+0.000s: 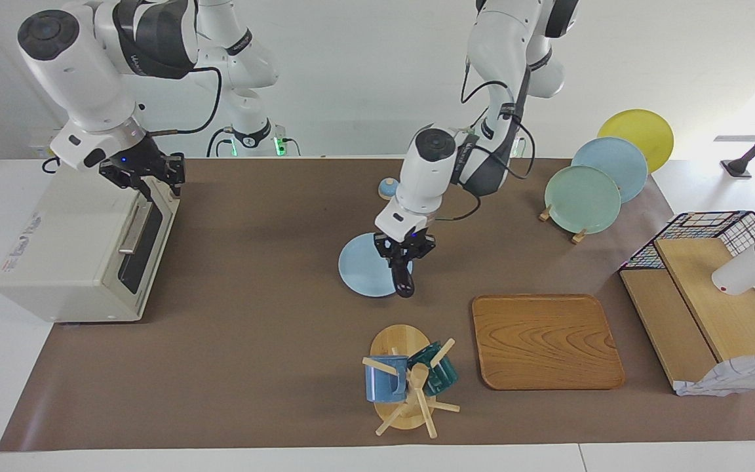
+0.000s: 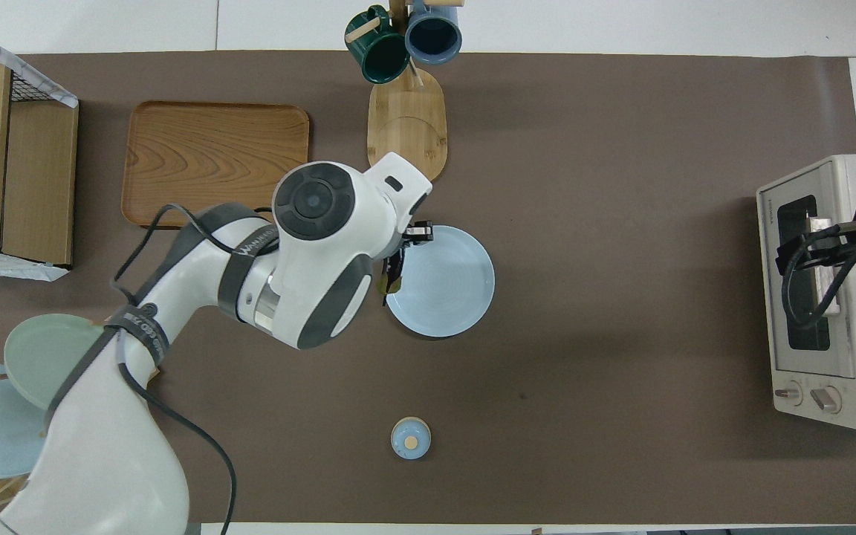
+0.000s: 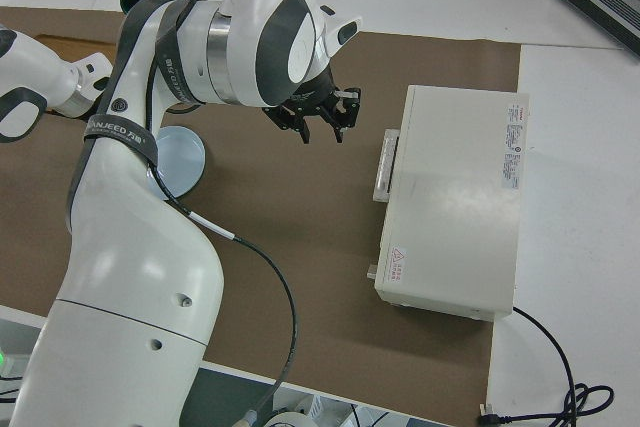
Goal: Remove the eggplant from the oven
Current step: 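Carry the eggplant with the left gripper onto the wooden tray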
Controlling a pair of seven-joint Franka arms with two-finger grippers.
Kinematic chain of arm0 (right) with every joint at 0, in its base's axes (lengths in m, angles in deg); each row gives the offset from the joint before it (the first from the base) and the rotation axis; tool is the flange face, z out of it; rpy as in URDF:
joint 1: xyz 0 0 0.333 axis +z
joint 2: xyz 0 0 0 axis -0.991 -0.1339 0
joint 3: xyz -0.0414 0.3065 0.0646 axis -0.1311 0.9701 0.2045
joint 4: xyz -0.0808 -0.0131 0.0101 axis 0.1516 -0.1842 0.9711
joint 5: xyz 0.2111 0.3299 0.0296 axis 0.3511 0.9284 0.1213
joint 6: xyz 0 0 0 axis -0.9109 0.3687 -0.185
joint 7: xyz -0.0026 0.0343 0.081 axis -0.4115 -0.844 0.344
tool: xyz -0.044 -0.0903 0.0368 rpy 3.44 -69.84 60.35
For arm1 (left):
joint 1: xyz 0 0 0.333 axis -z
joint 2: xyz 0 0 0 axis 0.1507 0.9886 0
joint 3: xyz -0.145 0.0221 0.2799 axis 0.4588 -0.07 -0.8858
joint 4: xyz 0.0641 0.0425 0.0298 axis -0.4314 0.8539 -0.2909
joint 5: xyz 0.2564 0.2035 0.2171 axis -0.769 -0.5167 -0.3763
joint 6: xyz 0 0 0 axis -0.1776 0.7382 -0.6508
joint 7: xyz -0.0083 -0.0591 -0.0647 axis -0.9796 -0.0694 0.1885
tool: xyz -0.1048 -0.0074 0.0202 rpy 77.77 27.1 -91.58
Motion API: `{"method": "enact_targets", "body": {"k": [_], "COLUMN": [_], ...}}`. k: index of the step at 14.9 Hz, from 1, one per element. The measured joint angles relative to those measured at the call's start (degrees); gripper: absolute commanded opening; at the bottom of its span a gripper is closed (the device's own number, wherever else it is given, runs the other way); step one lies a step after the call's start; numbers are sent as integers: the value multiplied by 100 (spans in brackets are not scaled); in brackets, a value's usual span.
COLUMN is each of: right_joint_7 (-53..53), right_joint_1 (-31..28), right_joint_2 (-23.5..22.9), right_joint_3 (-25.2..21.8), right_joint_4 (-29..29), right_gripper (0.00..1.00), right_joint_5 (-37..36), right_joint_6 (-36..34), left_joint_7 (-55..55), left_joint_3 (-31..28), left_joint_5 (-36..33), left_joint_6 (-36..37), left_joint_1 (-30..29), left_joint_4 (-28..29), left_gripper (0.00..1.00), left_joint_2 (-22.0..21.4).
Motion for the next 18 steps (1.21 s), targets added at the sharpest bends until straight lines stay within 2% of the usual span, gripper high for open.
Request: {"method": "enact_targets", "body": {"k": [2,5,9,13,17,18], "right_joint_7": [29,36,69,69,69,69], "right_joint_1": [2,32,184,286,369,378], "right_joint_2": [1,0,-2,26,160,175], "right_joint_3": [-2,-11,-220,-453,-542,-545], "right_joint_4": [-7,-34,-33,-63,-93,-96], "right_gripper": [100,100,100,100,100,100], "right_joint_5": [1,1,1,1,7,11], "right_joint_6": [-10,-83,-231,-229,-230,-230], "left_joint_7": [457,1425,2255,2542,2708,2743], "left_joint_3": [-16,-30,-34,-31,-21,-18], "left_joint_5": [2,35,51,51,51,51], "left_joint_6": [314,380,379,99,-296,-299], "left_joint_1": [-503,-1314,-2135,-2407,-2429,-2429], "left_joint_4": [-190,-223,-433,-992,-1046,-1045], "left_gripper": [0,0,0,0,0,67], "left_joint_2": [-53,9,296,1114,1391,1394]}}
